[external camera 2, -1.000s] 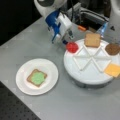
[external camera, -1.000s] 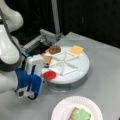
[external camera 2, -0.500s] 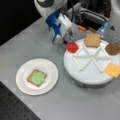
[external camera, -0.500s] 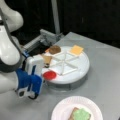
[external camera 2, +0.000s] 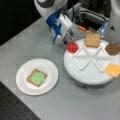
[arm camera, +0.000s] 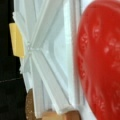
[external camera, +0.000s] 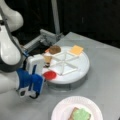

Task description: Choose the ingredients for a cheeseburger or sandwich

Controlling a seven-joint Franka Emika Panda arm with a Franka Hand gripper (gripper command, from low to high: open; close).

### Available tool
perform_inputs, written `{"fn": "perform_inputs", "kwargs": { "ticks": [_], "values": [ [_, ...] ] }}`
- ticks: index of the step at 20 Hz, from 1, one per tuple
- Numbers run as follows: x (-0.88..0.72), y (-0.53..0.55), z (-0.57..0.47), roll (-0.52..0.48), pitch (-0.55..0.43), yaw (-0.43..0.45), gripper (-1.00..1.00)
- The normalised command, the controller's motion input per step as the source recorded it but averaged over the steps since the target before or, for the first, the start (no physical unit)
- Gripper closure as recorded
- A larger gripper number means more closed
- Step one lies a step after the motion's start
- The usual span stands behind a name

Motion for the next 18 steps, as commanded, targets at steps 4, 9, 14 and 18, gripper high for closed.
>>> {"fn": "perform_inputs", "kwargs": {
  "ticks": [4,9,14,18],
  "values": [
    [0.13,-0.13,-0.11,0.229,-0.137,0.057,1.0],
    [0.12,-0.16,-0.09,0.204,-0.119,0.079,1.0],
    [0.12,-0.17,-0.09,0.2,-0.114,0.071,1.0],
    [0.13,-0.16,-0.1,0.184,-0.115,0.064,1.0]
  ]
}}
